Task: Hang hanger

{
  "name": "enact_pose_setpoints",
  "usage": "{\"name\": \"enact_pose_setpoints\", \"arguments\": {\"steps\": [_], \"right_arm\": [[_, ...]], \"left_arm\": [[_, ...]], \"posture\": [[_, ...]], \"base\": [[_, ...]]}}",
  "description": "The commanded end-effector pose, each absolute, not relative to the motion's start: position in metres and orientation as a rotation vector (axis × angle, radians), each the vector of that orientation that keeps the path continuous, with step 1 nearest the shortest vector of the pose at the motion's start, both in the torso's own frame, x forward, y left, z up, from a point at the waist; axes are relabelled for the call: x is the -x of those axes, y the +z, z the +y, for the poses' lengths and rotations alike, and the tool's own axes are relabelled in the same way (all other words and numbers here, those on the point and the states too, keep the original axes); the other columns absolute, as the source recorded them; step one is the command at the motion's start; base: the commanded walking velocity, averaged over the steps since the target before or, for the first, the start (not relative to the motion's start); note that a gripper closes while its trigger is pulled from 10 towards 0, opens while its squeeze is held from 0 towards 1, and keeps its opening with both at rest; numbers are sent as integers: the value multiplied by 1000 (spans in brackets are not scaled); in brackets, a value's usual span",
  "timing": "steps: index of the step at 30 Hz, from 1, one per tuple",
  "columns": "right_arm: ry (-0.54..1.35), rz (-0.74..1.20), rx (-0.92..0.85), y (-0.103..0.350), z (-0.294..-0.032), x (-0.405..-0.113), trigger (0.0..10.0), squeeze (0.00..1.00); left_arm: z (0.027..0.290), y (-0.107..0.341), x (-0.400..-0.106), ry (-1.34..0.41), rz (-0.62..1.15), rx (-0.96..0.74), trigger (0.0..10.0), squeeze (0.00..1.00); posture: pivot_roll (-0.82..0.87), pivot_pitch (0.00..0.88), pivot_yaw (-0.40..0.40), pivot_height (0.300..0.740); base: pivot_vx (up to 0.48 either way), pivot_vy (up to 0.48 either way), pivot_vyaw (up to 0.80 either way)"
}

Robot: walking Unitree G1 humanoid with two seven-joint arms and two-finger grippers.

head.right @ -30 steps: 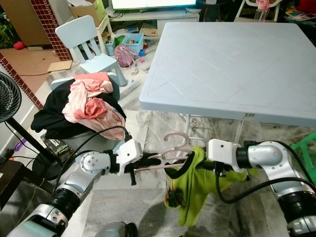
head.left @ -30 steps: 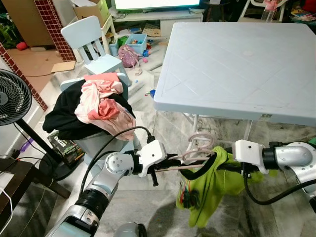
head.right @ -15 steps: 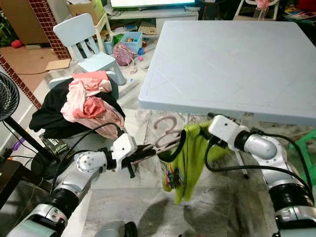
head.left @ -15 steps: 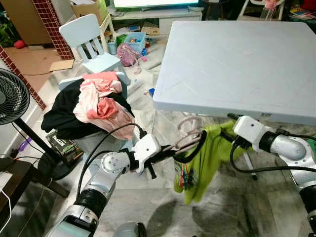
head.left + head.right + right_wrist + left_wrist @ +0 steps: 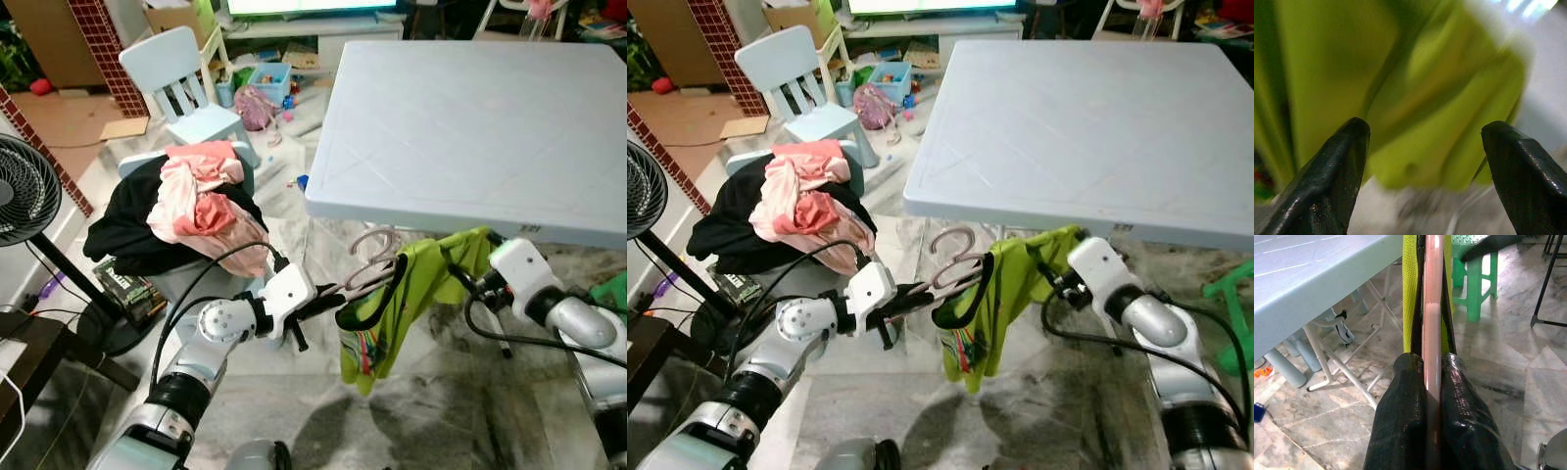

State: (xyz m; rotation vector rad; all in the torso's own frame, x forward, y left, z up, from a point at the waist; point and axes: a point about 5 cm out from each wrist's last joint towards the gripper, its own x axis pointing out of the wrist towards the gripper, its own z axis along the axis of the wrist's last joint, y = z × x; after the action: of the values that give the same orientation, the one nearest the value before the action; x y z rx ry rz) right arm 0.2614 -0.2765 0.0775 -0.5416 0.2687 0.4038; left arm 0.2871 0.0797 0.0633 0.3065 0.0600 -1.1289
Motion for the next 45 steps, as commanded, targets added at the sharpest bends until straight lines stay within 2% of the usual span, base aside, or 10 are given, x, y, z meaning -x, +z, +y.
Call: {"name": "enact_pose_setpoints", "arguments": {"steps": [1, 6, 8, 15, 19, 20, 21, 31, 45], "right_arm": [[399, 267, 537, 80, -278, -263, 10000, 0], [467, 425, 441, 54, -271, -245, 10000, 0], [501, 469, 374, 44, -259, -240, 10000, 0], [474, 474, 305, 32, -236, -247, 10000, 0], [374, 439, 272, 34, -224, -260, 10000, 0], [351, 429, 259, 35, -222, -262, 6235, 0], [311, 404, 235, 37, -220, -266, 0, 0], [213, 393, 146, 41, -235, -266, 0, 0], [127, 351, 45, 48, -242, -272, 0, 0]], "left_arm": [[76, 77, -292, -1136, -13, -331, 0, 0], [74, 81, -289, -1184, -36, -333, 0, 0], [71, 85, -284, -1223, -54, -325, 0, 0], [65, 87, -274, -1278, -57, -299, 0, 0], [61, 87, -270, -1301, -54, -291, 0, 0], [61, 87, -269, -1304, -54, -291, 0, 0], [60, 87, -269, -1306, -53, -290, 0, 0], [63, 88, -272, -1293, -35, -294, 0, 0], [65, 86, -270, -1296, -15, -300, 0, 0]], "posture": [[-88, 0, 88, 740], [-89, 0, 92, 740], [-79, 0, 92, 740], [-69, 0, 95, 740], [-67, 0, 96, 740], [-67, 0, 96, 740], [-64, 0, 96, 740], [-78, 0, 95, 740], [-77, 0, 93, 740]], "base": [[0, 0, 0], [0, 0, 0], [0, 0, 0], [0, 0, 0], [0, 0, 0], [0, 0, 0], [0, 0, 0], [0, 0, 0], [0, 0, 0]]}}
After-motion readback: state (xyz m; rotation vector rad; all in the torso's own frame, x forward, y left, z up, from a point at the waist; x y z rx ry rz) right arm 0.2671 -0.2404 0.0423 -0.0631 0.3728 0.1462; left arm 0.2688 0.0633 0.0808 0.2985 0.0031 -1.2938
